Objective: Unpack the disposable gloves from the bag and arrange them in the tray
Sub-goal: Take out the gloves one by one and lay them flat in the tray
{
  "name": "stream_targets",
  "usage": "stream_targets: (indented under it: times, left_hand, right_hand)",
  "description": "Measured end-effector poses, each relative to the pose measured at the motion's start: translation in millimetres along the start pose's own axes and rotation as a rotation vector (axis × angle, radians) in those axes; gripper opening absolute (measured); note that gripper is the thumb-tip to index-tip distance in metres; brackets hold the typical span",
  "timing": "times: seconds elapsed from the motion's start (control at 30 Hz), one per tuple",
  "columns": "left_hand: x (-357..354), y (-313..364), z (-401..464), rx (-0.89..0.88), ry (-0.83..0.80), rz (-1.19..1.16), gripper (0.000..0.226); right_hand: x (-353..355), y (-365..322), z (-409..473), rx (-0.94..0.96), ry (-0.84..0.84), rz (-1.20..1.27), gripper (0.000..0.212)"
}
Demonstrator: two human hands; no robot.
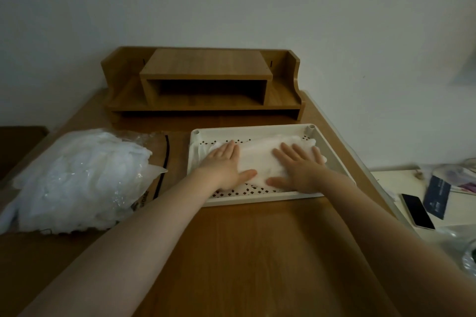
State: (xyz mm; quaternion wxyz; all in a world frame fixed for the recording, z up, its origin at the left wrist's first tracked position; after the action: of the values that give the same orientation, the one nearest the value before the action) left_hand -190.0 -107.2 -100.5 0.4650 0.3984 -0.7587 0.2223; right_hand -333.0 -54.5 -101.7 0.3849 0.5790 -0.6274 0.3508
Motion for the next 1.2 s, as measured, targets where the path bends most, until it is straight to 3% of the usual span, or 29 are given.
stream_targets:
  times: [0.17,0.27,0.4,0.5,0.57,0.67,0.77,0.93,1.07,1.2]
  left_hand:
    - [3,-11,-10,0.074,0.002,-0.058,0.075]
    - [36,1,-39,-0.053,0.153,-0.108,0.056]
    - [95,-4,-119,-0.289,0.556,-0.401,0.039]
    - [103,-30,-164,-0.326,0.796,-0.403,0.033]
    - [97,-52,-176,-0.290,0.867,-0.411,0.031]
    - [83,-87,-178,-0.193,0.852,-0.455,0.027]
    - [70,-113,-170,-0.116,0.774,-0.472,0.026]
    - [41,-130,-156,0.005,0.628,-0.412,0.020]
    - [31,-130,-153,-0.001,0.602,-0.357,0.018]
    - [25,-134,-153,0.030,0.607,-0.317,0.027]
  right_hand:
    - [4,23,-4,-0.139,0.057,0.077,0.085]
    - [33,-2,-19,-0.116,0.272,0.170,0.069]
    - [86,-84,-61,0.249,0.567,0.316,0.039]
    - [106,-153,-86,0.535,0.687,0.401,0.018]
    - [106,-191,-85,0.615,0.676,0.350,0.016]
    - [79,-240,-46,0.582,0.433,0.139,0.012]
    - [56,-256,-11,0.494,0.297,0.070,0.028]
    - [47,-265,4,0.382,0.259,-0.006,0.031]
    - [49,-265,8,0.281,0.277,-0.139,0.030]
    - [56,-263,4,0.314,0.301,-0.076,0.029]
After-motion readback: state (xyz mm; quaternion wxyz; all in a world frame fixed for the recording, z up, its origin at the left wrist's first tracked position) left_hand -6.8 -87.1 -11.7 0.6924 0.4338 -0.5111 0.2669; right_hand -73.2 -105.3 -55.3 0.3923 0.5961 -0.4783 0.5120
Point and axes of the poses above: each hand's wrist, its own z-axis towards the middle knuckle, its own x-axis out of the back of the hand, y = z × x, the point moved 10 cm from there along z, towards the middle knuckle, and after that the axes turned 9 degrees about -y, right-handed, at the moved point
